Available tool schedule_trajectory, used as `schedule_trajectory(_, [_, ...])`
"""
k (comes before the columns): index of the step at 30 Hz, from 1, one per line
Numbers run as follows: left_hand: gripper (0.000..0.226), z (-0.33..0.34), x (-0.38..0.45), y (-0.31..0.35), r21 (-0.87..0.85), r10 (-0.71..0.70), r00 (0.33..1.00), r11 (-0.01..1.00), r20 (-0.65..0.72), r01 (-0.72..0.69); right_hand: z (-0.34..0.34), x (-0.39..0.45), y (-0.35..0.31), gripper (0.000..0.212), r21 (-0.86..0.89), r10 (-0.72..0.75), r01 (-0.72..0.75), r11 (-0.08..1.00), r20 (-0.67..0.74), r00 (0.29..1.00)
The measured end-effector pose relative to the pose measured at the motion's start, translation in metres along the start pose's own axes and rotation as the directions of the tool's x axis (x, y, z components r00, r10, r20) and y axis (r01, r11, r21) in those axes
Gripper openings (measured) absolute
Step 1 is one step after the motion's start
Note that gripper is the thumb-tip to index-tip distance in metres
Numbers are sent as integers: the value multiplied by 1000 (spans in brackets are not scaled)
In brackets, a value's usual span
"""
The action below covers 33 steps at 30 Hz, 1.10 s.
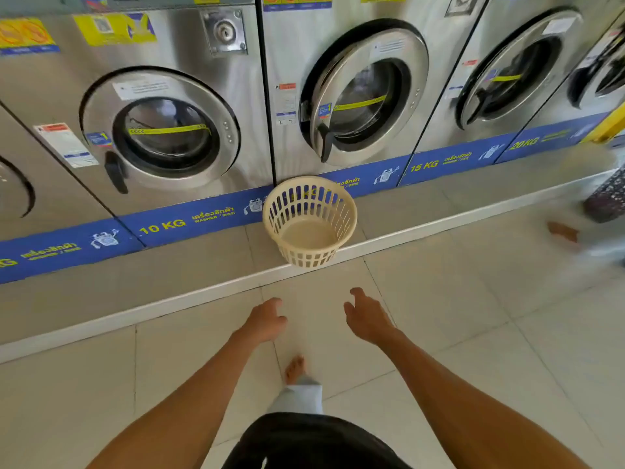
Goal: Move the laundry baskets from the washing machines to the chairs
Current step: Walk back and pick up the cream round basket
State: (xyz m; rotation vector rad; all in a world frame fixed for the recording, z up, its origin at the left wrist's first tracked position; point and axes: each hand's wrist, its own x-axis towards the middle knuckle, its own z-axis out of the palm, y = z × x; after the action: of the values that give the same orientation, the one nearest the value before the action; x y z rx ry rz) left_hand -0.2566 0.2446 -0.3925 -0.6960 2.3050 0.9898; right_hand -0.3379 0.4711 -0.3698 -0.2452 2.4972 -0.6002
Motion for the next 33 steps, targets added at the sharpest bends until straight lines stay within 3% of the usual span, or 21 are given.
schedule_trajectory(2, [66,-18,31,25,-2,3,1000,1000,4,-3,-21,28,1,47,-68,9,-8,998,19,1000])
schedule_trajectory(10, [64,-61,123,96,-91,-7,998,996,-64,1,-79,137,-4,48,-78,32,-28,997,51,998])
schedule_trajectory(14, [58,-75,161,104,-176,-100,984,982,-145,74,-103,197,-12,56,-130,15,0,991,111,994])
schedule_trajectory(19, [57,-82,213,117,-238,-270,937,947,-223,216,-134,284,-17,55,-176,-101,147,973,250,963])
schedule_trajectory(24, [61,-56,248,144,-345,-443,885,861,-145,374,-166,357,-11,54,-254,-183,283,925,354,917])
schedule_trajectory(30, [64,-27,266,170,-469,-581,812,736,-64,489,-177,418,7,59,-411,-125,330,850,451,884])
schedule_trajectory(33, [67,-17,280,176,-514,-628,778,675,-23,529,-175,442,12,54,-405,-104,306,861,449,888])
